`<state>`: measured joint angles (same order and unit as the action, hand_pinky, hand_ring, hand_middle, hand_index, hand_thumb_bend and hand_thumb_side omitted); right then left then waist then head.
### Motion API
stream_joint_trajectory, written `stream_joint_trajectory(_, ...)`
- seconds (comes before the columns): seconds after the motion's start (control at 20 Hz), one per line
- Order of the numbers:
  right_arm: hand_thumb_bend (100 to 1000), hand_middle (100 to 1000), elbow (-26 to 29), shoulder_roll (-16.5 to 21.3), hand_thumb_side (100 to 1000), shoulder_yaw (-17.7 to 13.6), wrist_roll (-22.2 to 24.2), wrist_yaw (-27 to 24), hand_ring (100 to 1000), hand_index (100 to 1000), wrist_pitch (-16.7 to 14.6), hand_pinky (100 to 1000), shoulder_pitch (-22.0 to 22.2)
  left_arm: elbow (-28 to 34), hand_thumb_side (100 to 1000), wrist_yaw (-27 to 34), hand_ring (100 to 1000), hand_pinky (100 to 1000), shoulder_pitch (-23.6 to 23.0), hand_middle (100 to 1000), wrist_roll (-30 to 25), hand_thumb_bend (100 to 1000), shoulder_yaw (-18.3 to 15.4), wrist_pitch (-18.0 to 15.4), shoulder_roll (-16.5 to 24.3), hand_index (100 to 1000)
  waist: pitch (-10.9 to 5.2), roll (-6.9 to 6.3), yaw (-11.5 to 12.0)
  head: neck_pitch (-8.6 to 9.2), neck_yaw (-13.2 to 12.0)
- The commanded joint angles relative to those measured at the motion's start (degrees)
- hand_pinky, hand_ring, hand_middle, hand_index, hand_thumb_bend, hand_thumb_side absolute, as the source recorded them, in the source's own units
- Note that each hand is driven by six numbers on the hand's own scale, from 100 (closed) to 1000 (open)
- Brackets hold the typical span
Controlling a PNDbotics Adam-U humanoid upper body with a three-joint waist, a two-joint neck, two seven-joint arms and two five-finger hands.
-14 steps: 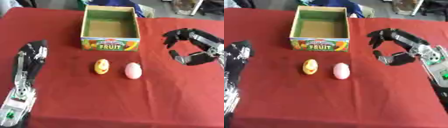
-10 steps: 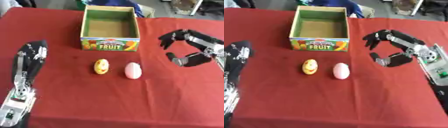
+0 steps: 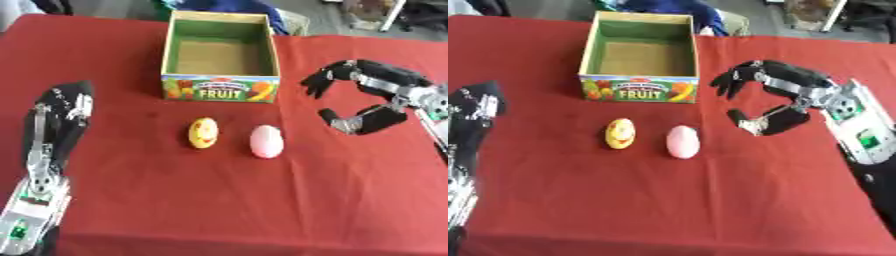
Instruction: Pick up objects on the table and place them in the box.
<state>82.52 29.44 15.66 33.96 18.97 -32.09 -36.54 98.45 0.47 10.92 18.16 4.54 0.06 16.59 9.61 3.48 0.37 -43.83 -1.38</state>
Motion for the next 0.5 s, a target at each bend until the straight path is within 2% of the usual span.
stream_joint_trajectory(0.05, 100, 690, 0.0, 0.3, 228, 0.5, 1.5, 2.5, 657, 891, -3.4, 679, -1.5, 0.8, 533, 0.1, 588, 621, 0.3, 541, -0.2, 265, 0.1, 0.0, 0.6, 654, -0.86, -0.15, 0.0, -0.29, 0.1)
stream_joint_trajectory(0.5, 100, 700, -2.2, -2.3, 257, 2.6, 1.5, 7.4, 666, 891, -6.5, 685, -2.6, 0.8, 533, 0.2, 588, 621, 0.3, 541, -0.4, 265, 0.1, 0.0, 0.5, 654, -0.85, -0.20, 0.1, -0.29, 0.3)
